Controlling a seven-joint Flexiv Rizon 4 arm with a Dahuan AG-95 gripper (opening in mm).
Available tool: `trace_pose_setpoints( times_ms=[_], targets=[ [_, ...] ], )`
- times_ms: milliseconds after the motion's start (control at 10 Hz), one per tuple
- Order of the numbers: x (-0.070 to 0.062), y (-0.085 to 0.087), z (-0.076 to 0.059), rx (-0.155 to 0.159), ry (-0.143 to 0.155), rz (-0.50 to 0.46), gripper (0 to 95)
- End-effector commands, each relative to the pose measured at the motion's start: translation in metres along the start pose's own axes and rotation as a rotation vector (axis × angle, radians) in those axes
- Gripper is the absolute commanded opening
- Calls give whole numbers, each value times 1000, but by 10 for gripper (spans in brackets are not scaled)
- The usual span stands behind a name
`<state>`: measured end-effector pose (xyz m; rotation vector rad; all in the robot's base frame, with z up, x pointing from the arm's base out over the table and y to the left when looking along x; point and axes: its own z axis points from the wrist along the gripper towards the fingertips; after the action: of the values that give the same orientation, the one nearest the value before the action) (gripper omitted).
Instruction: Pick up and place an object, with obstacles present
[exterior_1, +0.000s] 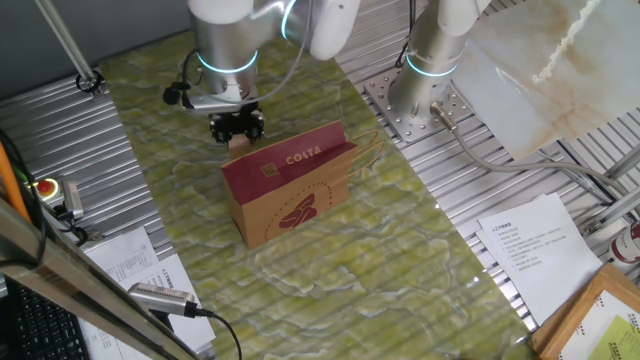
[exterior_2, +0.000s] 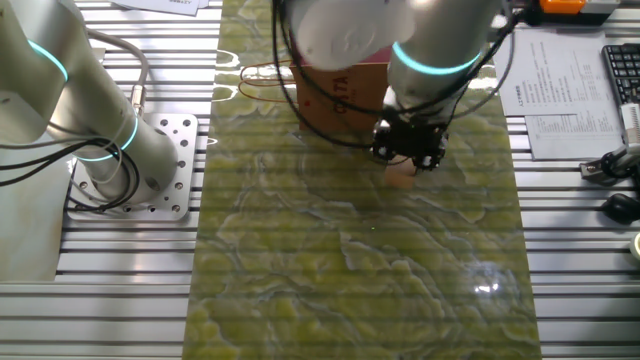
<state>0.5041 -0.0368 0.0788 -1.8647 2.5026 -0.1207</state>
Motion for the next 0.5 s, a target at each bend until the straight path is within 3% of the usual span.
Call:
trace_pose_setpoints(
  times_ms=[100,500],
  targets=[
    [-5,-6,4,-49,-45,-49,0],
    [-11,-7,13,-67,-41,-38,0]
  ],
)
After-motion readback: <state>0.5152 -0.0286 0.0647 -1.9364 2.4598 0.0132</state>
